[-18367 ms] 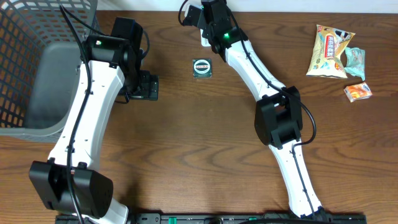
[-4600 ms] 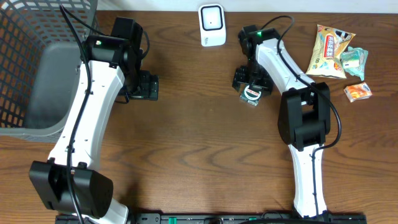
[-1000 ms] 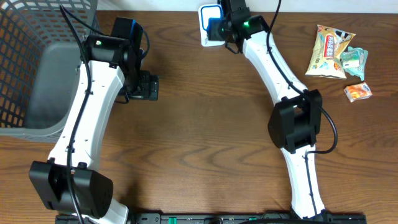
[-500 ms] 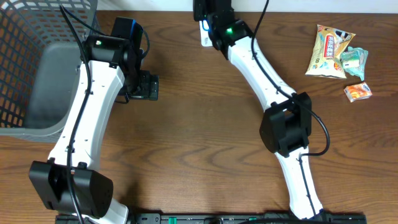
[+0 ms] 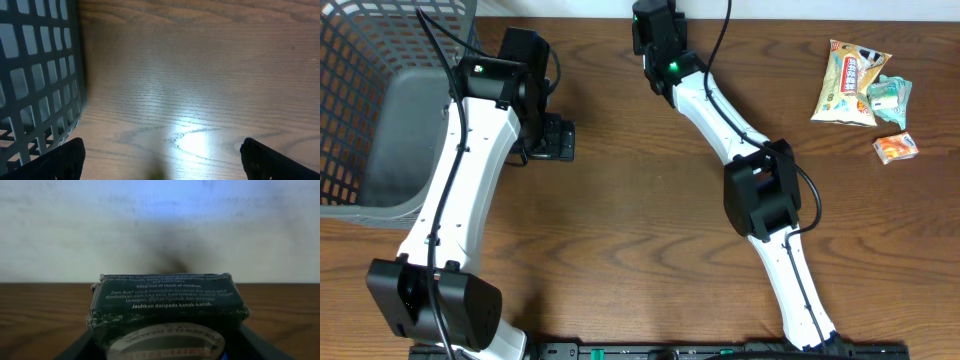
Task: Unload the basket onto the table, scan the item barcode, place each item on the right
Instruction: 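Carry the Zam-Buk tin right to the item pile with the right gripper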
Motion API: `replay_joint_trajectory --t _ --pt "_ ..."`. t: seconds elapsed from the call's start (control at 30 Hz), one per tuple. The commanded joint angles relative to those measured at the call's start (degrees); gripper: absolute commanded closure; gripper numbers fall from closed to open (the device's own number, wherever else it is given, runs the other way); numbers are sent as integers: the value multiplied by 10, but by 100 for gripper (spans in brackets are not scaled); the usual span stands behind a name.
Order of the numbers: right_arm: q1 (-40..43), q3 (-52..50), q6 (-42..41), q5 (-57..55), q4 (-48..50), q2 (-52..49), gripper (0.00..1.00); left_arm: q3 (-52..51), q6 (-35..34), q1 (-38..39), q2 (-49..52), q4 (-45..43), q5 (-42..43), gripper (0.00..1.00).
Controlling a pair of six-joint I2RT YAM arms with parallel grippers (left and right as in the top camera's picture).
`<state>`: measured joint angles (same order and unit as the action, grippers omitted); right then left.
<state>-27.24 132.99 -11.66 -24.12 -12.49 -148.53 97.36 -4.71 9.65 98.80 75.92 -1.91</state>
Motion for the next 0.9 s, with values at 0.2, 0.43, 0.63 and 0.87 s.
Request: replay_joint_trajectory --t 0.2,0.43,0.63,0.87 --pt "-4 11 6 -82 13 18 48 -2 -5 -2 2 0 -9 2" --pt "14 11 6 -85 -53 79 47 -2 -5 -2 2 0 -9 2" --pt "71 11 -21 -85 -202 166 45 -2 -5 -2 2 0 -9 2" --pt "203 11 -57 -83 -430 214 42 -2 -5 -2 2 0 -9 2"
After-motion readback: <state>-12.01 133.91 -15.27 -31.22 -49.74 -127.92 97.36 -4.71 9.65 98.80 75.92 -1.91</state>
